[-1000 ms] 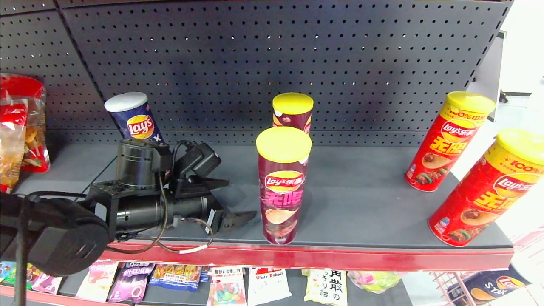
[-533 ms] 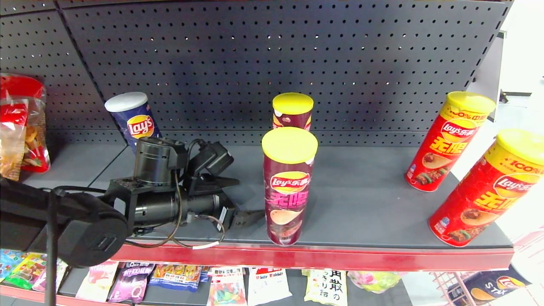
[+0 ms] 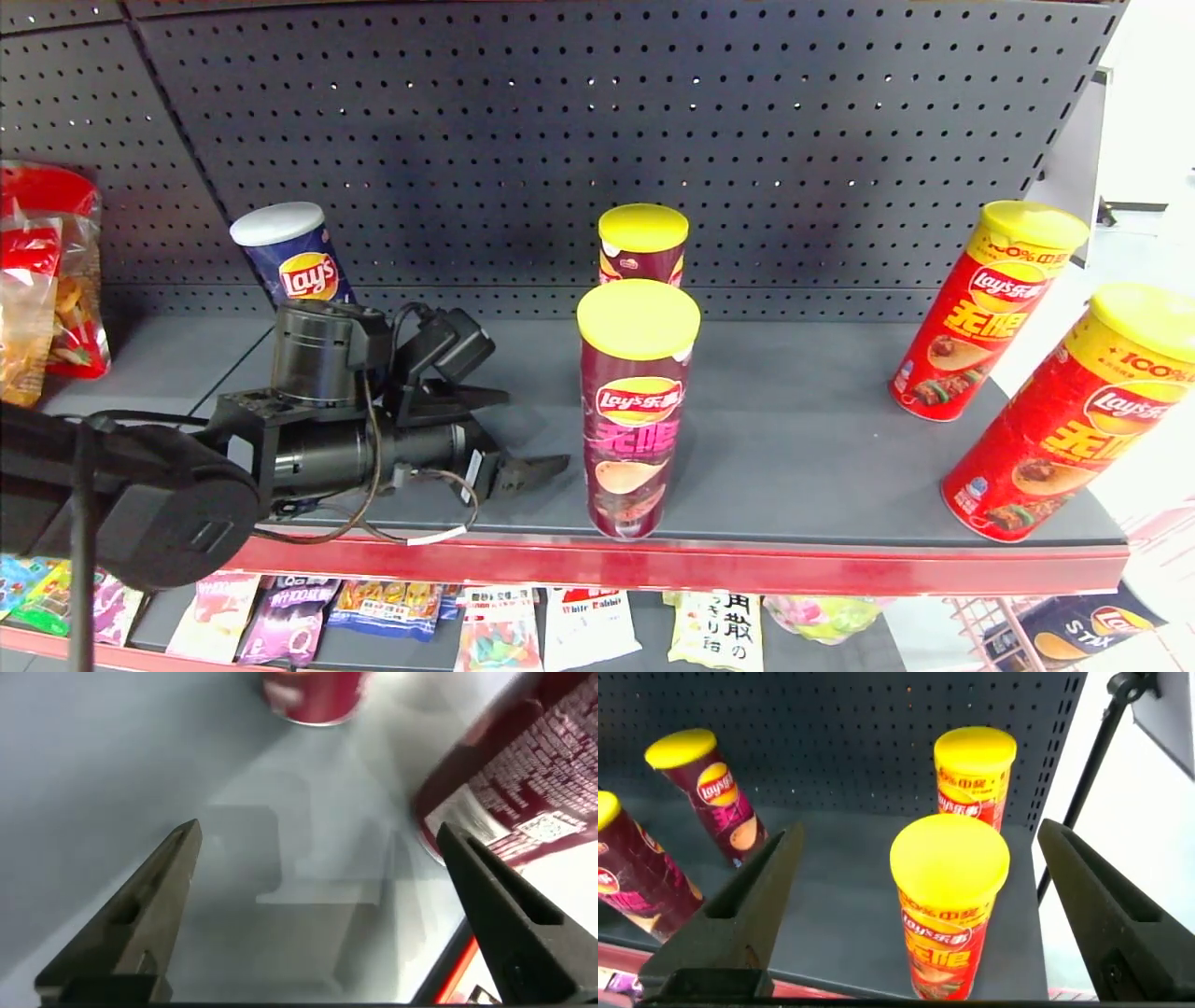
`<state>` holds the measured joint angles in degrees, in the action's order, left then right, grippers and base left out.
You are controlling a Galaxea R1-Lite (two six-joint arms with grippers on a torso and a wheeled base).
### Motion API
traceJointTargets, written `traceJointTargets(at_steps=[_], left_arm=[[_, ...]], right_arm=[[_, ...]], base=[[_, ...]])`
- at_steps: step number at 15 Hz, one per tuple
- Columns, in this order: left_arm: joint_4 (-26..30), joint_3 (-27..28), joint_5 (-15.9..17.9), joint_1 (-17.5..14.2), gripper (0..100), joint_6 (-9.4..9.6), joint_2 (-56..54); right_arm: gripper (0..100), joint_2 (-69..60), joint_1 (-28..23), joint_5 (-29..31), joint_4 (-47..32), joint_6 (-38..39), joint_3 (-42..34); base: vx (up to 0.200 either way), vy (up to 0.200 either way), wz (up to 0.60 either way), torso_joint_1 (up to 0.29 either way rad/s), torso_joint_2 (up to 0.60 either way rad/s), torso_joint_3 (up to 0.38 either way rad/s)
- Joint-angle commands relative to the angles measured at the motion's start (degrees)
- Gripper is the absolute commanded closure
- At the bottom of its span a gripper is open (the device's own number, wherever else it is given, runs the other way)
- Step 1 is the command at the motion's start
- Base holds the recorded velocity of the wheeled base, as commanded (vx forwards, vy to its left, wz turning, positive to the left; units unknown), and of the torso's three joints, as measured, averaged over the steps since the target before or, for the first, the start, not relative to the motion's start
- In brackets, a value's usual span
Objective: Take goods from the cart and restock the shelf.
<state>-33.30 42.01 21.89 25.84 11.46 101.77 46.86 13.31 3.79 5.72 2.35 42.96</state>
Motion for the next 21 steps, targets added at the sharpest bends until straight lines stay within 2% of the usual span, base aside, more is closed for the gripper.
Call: traceJointTargets(at_steps=[1,2,3,4,6,7,8,9,11,12,13,15,16,18,21], left_arm=[[1.14,-1.93,-2.03,-3.96,0,-0.03,-9.66],[2.72,-3.42,-4.14,-5.8,0,-0.03,-14.76],[6.15,-5.27,-6.43,-7.65,0,-0.03,-20.91],[10.98,-7.47,-7.13,-10.46,0,-0.03,-27.76],[26.36,-10.54,-6.78,-17.14,0,-0.47,-43.06],[34.97,-10.72,-6.07,-20.66,0,-2.14,-50.53],[39.28,-10.54,-6.34,-22.5,0,-3.29,-54.83],[48.33,-10.9,-5.99,-24.53,0,-4.08,-63.36],[58.44,-12.92,-7.22,-24.61,0,-4.25,-75.75],[59.58,-13.36,-7.74,-24.79,0,-4.25,-77.42],[63.71,-15.03,-12.84,-24.7,0,-4.25,-84.54],[63.8,-15.82,-14.34,-24.09,0,-4.52,-86.39],[63.63,-15.99,-14.69,-24.09,0,-3.9,-86.56],[62.4,-16.08,-16.27,-24.0,0,-1.26,-86.3],[61.96,-16.26,-17.5,-24.0,0,-0.12,-86.83]], right_arm=[[0,-1.51,0.05,0.25,0.0,-0.16,-3.85],[0,-2.12,-0.22,0.25,0.0,-0.24,-4.82],[0,-2.48,-1.62,0.78,-0.09,-0.68,-5.61],[0,-2.74,-4.17,1.75,-0.09,-1.83,-6.57],[0,-5.29,-10.68,2.36,-0.8,-4.37,-10.35],[0,-7.4,-12.52,2.19,-1.15,-4.81,-12.64],[0,-8.63,-13.14,2.45,-1.32,-4.99,-13.96],[0,-11.09,-14.54,2.54,-1.41,-5.17,-17.21],[0,-13.99,-15.25,2.71,-1.76,-5.96,-21.78],[0,-14.34,-15.25,2.8,-1.85,-6.04,-22.31],[0,-15.92,-16.56,3.15,-1.94,-6.04,-24.59],[0,-16.36,-16.74,3.42,-2.03,-6.22,-26.0],[0,-16.45,-16.74,3.5,-2.03,-6.48,-26.0],[0,-16.71,-16.83,3.42,-2.11,-6.66,-26.7],[0,-19.18,-16.65,3.24,-2.29,-6.75,-29.07]], base=[[0.0,0.0,0.0,0.0,0.0,0.0],[0.0,0.0,0.0,0.0,0.0,0.0],[0.0,0.0,0.0,0.0,0.0,0.0],[0.0,0.0,0.0,0.0,0.0,0.0],[0.0,0.0,0.0,0.0,0.0,0.0],[0.0,0.0,0.0,0.0,0.0,0.0],[0.0,0.0,0.0,0.0,0.0,0.0],[0.0,0.0,0.0,0.0,0.0,0.0],[0.0,0.0,0.0,0.0,0.0,0.0],[0.0,0.0,0.0,0.0,0.0,0.0],[0.0,0.0,0.0,0.0,0.0,0.0],[0.0,0.0,0.0,0.0,0.0,0.0],[0.0,0.0,0.0,0.0,0.0,0.0],[0.0,0.0,0.0,0.0,0.0,0.0],[0.0,0.0,0.0,0.0,0.0,0.0]])
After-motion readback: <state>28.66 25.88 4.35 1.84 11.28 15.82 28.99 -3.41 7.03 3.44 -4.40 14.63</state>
